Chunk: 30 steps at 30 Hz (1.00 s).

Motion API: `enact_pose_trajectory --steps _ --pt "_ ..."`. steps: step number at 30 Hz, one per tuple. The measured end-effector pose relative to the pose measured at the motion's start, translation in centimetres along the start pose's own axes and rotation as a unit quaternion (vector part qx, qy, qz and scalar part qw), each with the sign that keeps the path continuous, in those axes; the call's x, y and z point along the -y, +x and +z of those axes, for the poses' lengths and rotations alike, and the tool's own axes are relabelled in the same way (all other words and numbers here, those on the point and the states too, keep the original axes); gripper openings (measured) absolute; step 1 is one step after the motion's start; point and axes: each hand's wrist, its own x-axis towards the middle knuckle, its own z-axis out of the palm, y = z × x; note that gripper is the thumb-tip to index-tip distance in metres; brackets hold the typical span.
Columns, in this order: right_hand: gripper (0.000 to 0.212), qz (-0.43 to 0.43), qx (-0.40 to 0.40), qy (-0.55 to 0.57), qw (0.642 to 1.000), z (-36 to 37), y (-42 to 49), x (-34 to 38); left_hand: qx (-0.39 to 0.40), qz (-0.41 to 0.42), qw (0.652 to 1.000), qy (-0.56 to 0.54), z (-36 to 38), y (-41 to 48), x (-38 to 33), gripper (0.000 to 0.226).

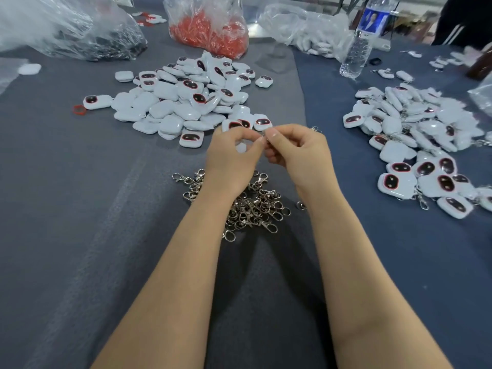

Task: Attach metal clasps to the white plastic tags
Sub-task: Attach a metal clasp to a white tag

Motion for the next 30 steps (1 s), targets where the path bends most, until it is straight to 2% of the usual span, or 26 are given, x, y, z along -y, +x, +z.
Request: enact_pose_trajectory --steps 5,8,12,16,19,26,30 --pt "0.018 0.019 0.01 -0.016 1.0 0.4 0.0 -0.3 -0.038 -0.016 0.999 0.016 0.3 0.2 0.5 0.008" --pt "0.025 0.013 -0.035 -0.099 0.994 0.4 0.2 -0.7 -0.049 -0.017 0.998 0.021 0.4 0.2 0.6 0.008" --pt "0.021 -0.012 -0.07 -0.17 0.983 0.5 0.1 -1.0 -0.058 0.0 0.997 0.041 0.5 0.2 0.7 0.009" --pt "0.017 -0.048 -0.023 -0.16 0.986 1.0 -0.1 -0.8 -0.058 0.028 0.996 0.055 0.6 -0.2 0.7 0.007" --pt "0.017 -0.042 -0.006 -0.165 0.985 1.1 -0.1 -0.8 -0.056 0.039 0.996 0.057 0.6 -0.2 0.9 0.011" --pt "0.029 -0.014 0.055 -0.094 0.994 0.7 -0.1 -0.7 -0.057 0.003 0.997 0.048 0.5 0.0 0.5 0.009" --pt "0.018 -0.025 0.025 -0.099 0.994 0.8 -0.1 -0.8 -0.058 -0.015 0.997 0.042 0.4 0.1 0.6 0.009"
